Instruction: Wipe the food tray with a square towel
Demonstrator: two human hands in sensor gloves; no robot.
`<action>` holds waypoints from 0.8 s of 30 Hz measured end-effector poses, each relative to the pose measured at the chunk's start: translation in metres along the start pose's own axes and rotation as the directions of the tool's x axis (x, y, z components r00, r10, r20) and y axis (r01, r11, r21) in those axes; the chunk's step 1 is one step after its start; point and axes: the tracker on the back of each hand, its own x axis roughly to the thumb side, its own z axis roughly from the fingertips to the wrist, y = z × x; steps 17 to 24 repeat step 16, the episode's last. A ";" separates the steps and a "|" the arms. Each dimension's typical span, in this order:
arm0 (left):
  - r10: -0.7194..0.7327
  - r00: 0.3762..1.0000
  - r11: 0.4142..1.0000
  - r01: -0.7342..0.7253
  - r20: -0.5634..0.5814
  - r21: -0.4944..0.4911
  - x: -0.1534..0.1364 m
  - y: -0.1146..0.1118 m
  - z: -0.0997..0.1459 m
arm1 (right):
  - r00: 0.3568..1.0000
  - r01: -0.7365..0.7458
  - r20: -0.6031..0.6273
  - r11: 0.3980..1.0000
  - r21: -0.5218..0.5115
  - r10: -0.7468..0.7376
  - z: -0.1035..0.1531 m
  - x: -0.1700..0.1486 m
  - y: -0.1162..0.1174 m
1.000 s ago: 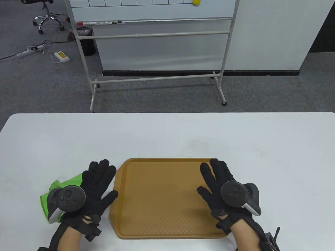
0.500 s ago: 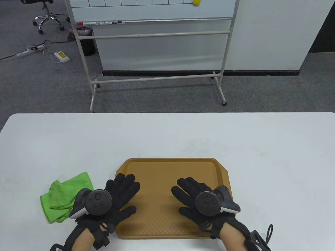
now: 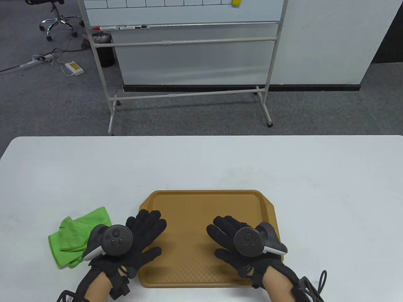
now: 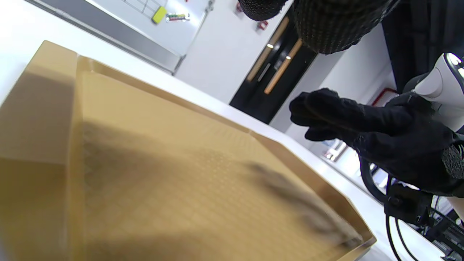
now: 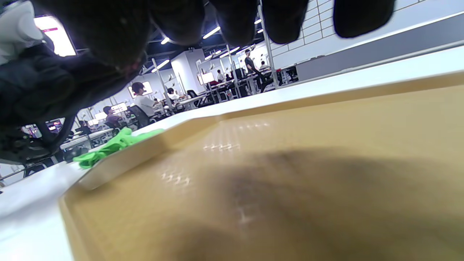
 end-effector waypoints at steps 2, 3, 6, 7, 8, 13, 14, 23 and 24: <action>0.010 1.000 1.000 -0.010 0.012 0.008 0.003 0.001 0.000 | 1.000 -0.001 -0.003 1.000 0.005 0.001 0.000 -0.001 0.000; 0.014 1.000 1.000 -0.015 0.015 0.014 0.003 0.002 -0.001 | 1.000 -0.002 -0.003 1.000 0.008 0.002 0.001 -0.001 0.000; 0.025 1.000 1.000 -0.025 0.014 0.017 0.005 0.001 -0.003 | 1.000 -0.003 -0.004 1.000 0.017 0.003 0.002 -0.003 0.000; 0.018 1.000 1.000 -0.019 0.013 0.014 0.005 -0.001 -0.004 | 1.000 -0.003 -0.006 1.000 0.020 0.003 0.003 -0.004 0.000; 0.008 1.000 1.000 -0.008 0.009 0.007 0.005 -0.002 -0.005 | 1.000 -0.004 -0.010 1.000 0.024 0.004 0.004 -0.006 0.000; -0.011 1.000 1.000 0.011 -0.004 -0.015 0.005 -0.007 -0.009 | 1.000 -0.007 -0.012 1.000 0.021 0.008 0.006 -0.009 -0.003; -0.010 1.000 1.000 0.010 -0.006 -0.018 0.005 -0.007 -0.010 | 1.000 -0.008 -0.012 1.000 0.021 0.008 0.007 -0.010 -0.003; -0.011 1.000 1.000 0.011 -0.010 -0.020 0.004 -0.008 -0.010 | 1.000 -0.008 -0.016 1.000 0.026 0.008 0.007 -0.012 -0.003; -0.011 1.000 1.000 0.011 -0.010 -0.020 0.004 -0.008 -0.010 | 1.000 -0.008 -0.016 1.000 0.026 0.008 0.007 -0.012 -0.003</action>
